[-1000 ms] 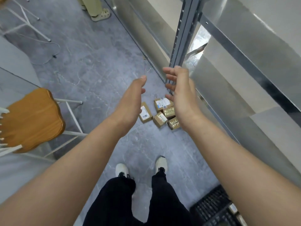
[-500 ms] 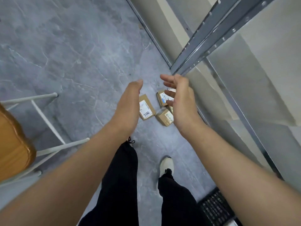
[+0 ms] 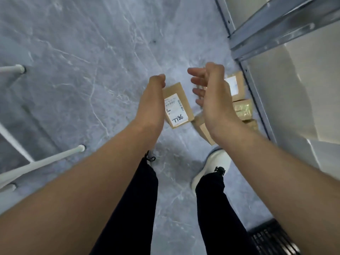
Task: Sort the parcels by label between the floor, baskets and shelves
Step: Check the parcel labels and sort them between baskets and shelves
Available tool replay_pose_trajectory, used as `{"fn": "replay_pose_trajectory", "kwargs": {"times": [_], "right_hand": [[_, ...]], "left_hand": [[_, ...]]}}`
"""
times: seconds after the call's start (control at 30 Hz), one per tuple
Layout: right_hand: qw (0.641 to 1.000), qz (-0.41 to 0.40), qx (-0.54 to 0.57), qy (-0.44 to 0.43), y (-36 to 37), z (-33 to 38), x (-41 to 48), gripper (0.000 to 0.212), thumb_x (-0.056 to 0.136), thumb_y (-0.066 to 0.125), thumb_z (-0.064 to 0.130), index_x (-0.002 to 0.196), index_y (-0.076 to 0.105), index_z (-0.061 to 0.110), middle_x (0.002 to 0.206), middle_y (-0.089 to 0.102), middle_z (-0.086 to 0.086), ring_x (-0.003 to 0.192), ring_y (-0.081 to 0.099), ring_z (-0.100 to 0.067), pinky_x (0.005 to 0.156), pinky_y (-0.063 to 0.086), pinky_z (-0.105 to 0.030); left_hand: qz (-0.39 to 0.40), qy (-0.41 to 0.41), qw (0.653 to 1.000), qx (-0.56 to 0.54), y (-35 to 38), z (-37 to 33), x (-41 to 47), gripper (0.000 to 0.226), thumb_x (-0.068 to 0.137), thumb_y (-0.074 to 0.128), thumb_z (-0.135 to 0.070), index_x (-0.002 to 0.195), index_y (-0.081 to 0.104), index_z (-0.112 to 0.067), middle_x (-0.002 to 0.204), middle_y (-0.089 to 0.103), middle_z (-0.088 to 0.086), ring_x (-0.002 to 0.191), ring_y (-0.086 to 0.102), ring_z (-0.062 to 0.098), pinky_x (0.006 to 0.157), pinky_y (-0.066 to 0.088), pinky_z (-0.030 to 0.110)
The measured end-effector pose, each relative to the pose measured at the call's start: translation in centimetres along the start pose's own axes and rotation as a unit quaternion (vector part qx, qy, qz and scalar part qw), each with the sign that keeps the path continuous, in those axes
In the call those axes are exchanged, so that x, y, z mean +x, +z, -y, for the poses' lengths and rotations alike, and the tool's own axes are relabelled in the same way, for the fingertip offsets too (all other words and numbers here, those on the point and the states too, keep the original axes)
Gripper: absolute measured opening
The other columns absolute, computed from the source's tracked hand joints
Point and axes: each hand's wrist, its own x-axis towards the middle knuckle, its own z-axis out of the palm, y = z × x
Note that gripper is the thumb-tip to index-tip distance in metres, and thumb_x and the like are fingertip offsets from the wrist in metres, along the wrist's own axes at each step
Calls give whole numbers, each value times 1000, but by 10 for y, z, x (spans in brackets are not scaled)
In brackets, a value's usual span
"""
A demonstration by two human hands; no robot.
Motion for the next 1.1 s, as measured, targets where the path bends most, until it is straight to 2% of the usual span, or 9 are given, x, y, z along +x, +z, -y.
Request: {"fn": "replay_pose_trajectory", "kwargs": {"times": [0.13,0.33,0.47,0.53,0.6,0.73,0.83,0.97,1.1], "right_hand": [[999,20,-36,27,0,-46,62,49,111,33,51,120,74,27,107,66,11,84,63,-3,66,44,-24],[993,29,-106,46,0,-102,131,44,116,31,43,130,67,20,95,61,15,51,59,15,40,41,-6],[991,33,-110,71,8,-134,160,48,115,34,48,135,70,23,98,71,22,52,56,7,44,39,-10],[990,35,-94,94,14,-147,166,40,116,33,47,110,69,30,67,66,32,42,56,13,41,42,-9],[989,44,-83,115,19,-157,171,45,115,32,50,86,62,35,55,62,24,50,63,7,54,49,-16],[987,64,-58,138,30,-172,177,52,114,27,54,83,59,27,85,71,2,77,69,-18,69,53,-29],[987,59,-65,134,35,-173,170,56,113,26,58,92,66,24,96,76,1,82,74,-20,69,58,-29],[991,36,-68,114,38,-155,148,68,102,27,69,126,73,25,110,81,1,97,78,-23,72,62,-34],[994,29,-57,83,37,-122,115,78,82,28,75,123,74,27,112,81,1,102,78,-27,87,65,-50]], "left_hand": [[-29,-16,999,-9,11,33,56,34,104,38,-47,108,58,-19,62,54,-13,37,53,-7,70,44,29],[-59,-57,996,-35,24,76,123,41,105,36,-48,74,50,-24,37,55,-17,59,58,4,100,42,39],[-65,-80,992,-73,21,103,160,36,101,39,-55,88,58,-28,87,66,-7,90,54,11,113,38,50],[-59,-87,992,-76,20,115,172,36,101,39,-57,89,59,-29,97,60,-6,95,53,13,112,37,54],[-50,-85,993,-70,23,124,180,39,102,36,-56,85,59,-29,90,61,-7,88,53,13,112,38,54],[-6,-81,993,-81,26,135,182,51,104,30,-54,78,62,-24,56,70,-10,75,66,20,95,52,46],[8,-53,996,-72,22,136,177,54,105,27,-52,80,66,-24,58,71,-8,55,71,12,63,55,28],[15,-11,999,-49,13,122,155,52,106,24,-50,80,63,-28,56,70,-13,48,67,4,60,51,26],[24,7,999,-36,4,95,121,50,106,26,-49,79,63,-29,55,69,-14,48,67,3,56,54,22]]}}
